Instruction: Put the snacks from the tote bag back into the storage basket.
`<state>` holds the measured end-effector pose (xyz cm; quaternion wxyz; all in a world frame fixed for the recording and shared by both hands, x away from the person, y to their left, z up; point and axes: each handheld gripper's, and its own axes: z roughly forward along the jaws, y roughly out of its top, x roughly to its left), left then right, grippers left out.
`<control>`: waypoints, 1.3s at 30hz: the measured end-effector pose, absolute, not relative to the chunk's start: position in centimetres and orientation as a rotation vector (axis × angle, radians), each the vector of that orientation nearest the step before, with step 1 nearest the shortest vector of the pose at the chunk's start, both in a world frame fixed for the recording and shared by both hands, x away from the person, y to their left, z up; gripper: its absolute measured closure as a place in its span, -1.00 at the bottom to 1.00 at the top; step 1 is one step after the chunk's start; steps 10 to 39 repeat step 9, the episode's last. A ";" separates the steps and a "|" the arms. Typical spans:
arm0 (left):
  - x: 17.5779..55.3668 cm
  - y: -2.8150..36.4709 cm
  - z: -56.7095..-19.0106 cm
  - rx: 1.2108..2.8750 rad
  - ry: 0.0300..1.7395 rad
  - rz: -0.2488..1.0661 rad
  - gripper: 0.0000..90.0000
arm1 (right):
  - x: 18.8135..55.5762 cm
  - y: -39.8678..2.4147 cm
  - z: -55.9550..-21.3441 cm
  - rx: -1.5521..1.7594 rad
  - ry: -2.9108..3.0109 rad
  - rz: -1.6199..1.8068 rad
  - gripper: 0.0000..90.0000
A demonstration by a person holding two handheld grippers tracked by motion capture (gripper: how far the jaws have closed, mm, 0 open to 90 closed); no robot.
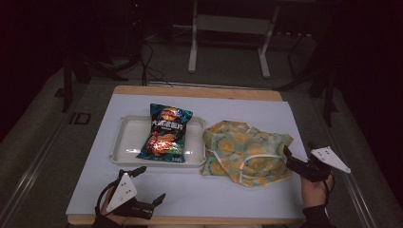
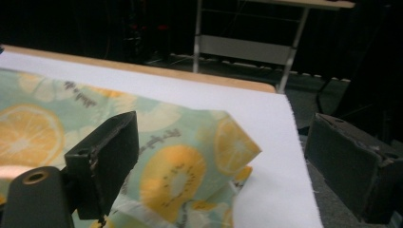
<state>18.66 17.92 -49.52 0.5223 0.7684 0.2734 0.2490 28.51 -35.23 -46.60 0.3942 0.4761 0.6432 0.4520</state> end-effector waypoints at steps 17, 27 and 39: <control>18.6 17.9 -49.5 1.841 0.652 0.597 -1.00 | 28.4 -35.1 -46.5 1.191 1.635 1.155 -0.76; 18.6 17.9 -49.5 1.841 0.652 0.597 -1.00 | 28.4 -35.1 -46.5 1.191 1.635 1.155 -0.76; 18.6 17.9 -49.5 1.841 0.652 0.597 -1.00 | 28.4 -35.1 -46.5 1.191 1.635 1.155 -0.76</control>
